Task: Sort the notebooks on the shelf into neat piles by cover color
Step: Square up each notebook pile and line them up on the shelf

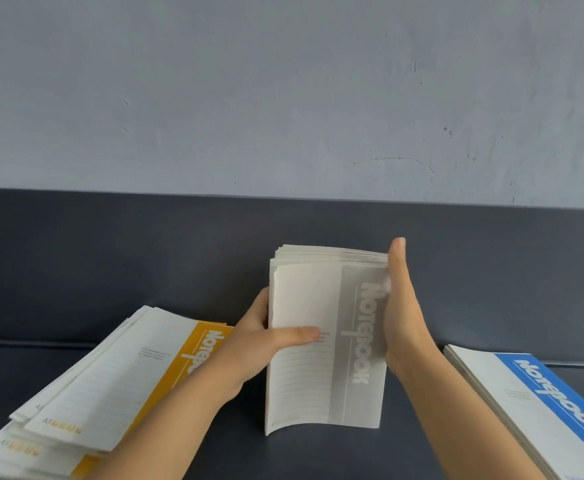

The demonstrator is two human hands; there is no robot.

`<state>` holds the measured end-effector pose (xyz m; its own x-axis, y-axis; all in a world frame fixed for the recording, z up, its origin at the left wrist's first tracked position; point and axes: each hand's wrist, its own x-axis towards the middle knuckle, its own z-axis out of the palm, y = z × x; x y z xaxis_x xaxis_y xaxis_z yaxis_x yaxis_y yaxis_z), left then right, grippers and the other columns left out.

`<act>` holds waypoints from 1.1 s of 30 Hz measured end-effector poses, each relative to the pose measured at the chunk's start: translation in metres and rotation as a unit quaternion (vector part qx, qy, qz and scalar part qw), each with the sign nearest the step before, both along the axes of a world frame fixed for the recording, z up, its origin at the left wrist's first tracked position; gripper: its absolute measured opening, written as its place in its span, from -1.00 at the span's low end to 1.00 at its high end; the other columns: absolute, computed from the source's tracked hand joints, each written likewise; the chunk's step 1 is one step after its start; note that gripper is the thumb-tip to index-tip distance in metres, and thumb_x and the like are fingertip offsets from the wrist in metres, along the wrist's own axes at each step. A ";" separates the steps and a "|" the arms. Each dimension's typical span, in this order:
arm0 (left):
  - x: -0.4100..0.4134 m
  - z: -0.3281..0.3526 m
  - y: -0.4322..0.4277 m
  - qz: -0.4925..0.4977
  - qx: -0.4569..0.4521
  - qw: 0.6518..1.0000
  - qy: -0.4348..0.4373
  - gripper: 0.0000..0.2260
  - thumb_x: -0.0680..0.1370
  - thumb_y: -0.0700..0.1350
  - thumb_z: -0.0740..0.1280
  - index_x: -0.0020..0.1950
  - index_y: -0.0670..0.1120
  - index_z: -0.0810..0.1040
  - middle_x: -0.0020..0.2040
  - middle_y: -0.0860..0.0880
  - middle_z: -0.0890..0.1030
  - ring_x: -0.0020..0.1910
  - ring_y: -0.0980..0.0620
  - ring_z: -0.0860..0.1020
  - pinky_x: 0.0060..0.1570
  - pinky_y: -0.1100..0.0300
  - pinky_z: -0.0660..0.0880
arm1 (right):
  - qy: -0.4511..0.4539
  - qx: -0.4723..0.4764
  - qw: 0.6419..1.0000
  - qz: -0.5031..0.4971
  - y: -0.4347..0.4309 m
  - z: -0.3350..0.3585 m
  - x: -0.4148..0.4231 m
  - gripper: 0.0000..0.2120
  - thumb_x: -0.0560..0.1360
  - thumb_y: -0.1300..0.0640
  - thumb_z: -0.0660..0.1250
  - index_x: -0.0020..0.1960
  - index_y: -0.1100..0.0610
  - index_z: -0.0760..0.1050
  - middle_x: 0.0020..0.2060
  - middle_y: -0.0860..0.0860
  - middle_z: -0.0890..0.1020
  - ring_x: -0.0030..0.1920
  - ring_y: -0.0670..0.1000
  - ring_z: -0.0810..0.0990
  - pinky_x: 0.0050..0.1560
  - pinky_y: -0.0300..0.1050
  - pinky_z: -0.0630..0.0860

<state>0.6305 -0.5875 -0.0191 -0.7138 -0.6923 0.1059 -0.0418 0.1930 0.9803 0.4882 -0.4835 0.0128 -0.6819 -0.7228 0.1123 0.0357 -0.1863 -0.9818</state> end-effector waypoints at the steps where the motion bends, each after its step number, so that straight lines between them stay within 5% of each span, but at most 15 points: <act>1: -0.002 0.000 0.000 0.001 -0.001 1.000 -0.009 -0.47 0.38 -0.05 0.55 0.27 0.15 0.41 0.13 0.11 0.61 0.12 0.13 0.57 0.00 0.23 0.50 | 0.026 -0.010 1.000 -0.004 0.001 -0.005 -0.001 -0.30 0.30 -0.54 0.10 0.24 -0.12 0.44 0.16 -0.24 0.49 0.17 -0.15 0.45 0.26 -0.03 0.37; 6: -0.009 0.000 0.002 0.019 -0.014 1.000 -0.010 -0.48 0.34 0.03 0.52 0.25 0.04 0.47 0.12 0.03 0.64 0.09 0.06 0.62 0.09 0.07 0.56 | 0.192 -0.064 0.976 -0.080 -0.001 -0.018 -0.008 -0.62 0.34 -0.08 0.50 0.04 0.08 0.51 -0.06 -0.02 0.66 -0.09 -0.07 0.67 -0.09 -0.06 0.62; 10: 0.000 0.016 -0.003 -0.018 0.043 0.997 -0.069 -0.74 0.47 -0.11 0.43 0.15 -0.05 0.59 0.00 -0.03 0.71 0.00 -0.02 0.67 -0.02 0.09 0.57 | 0.122 0.021 0.992 -0.020 -0.002 -0.014 -0.013 -0.59 0.35 -0.11 0.49 0.06 0.12 0.56 -0.07 0.02 0.70 -0.13 0.02 0.70 -0.12 0.01 0.66; 14: 0.004 0.011 -0.015 -0.025 0.086 0.981 -0.175 -0.46 0.19 0.03 0.49 0.15 -0.08 0.63 -0.02 -0.10 0.71 0.03 -0.14 0.67 0.19 -0.11 0.51 | 0.039 0.181 0.982 0.028 -0.009 -0.028 -0.008 -0.59 0.38 -0.13 0.47 -0.04 0.22 0.59 -0.18 0.09 0.71 -0.26 0.06 0.69 -0.42 -0.20 0.58; 18: 0.009 0.003 -0.020 0.018 0.067 0.970 -0.232 -0.65 0.38 -0.01 0.40 0.11 -0.11 0.63 -0.03 -0.10 0.71 0.00 -0.11 0.67 0.15 -0.04 0.55 | 0.010 0.235 0.972 0.029 -0.028 -0.049 -0.004 -0.47 0.33 -0.21 0.47 0.02 0.22 0.53 -0.11 0.10 0.68 -0.18 0.09 0.68 -0.31 -0.13 0.58; 21: 0.011 0.001 -0.019 0.040 0.076 0.970 -0.228 -0.75 0.45 -0.05 0.37 0.07 -0.13 0.62 -0.07 -0.09 0.71 -0.06 -0.07 0.66 -0.06 0.11 0.55 | 0.011 0.241 0.970 0.017 -0.038 -0.055 -0.008 -0.42 0.32 -0.24 0.46 0.06 0.22 0.51 -0.07 0.09 0.66 -0.15 0.09 0.67 -0.30 -0.13 0.56; 29: 0.000 -0.009 -0.015 0.055 0.165 0.980 -0.092 -0.88 0.48 -0.26 0.30 -0.09 -0.26 0.63 -0.40 -0.11 0.67 -0.44 -0.03 0.65 -0.38 0.23 0.50 | -0.075 0.191 0.974 0.096 -0.032 -0.071 -0.013 -0.37 0.30 -0.32 0.42 0.18 0.10 0.55 -0.02 0.04 0.69 -0.09 0.07 0.70 -0.18 -0.08 0.60; 31: 0.008 -0.010 -0.005 0.020 0.127 0.989 -0.073 -0.87 0.52 -0.31 0.28 0.02 -0.29 0.58 -0.41 -0.13 0.62 -0.30 -0.04 0.69 -0.46 0.23 0.47 | -0.042 0.131 0.985 0.105 -0.025 -0.062 -0.009 -0.53 0.37 -0.21 0.42 0.11 0.11 0.60 -0.07 0.03 0.71 -0.11 0.06 0.71 -0.17 -0.07 0.61; 33: 0.009 -0.007 -0.001 0.018 0.106 0.994 -0.010 -0.74 0.48 -0.28 0.32 0.16 -0.16 0.52 -0.22 -0.14 0.62 -0.10 -0.11 0.66 -0.35 0.16 0.49 | 0.002 0.010 0.997 0.073 -0.019 -0.046 -0.006 -0.59 0.38 -0.07 0.48 0.11 0.15 0.58 -0.06 0.07 0.71 -0.09 0.07 0.71 -0.12 -0.01 0.63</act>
<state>0.6393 -0.5885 -0.0258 -0.6883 -0.7230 -0.0588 -0.0646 -0.0197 0.9977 0.4819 -0.5025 -0.0327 -0.5691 -0.8163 0.0989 0.0571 -0.1592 -0.9856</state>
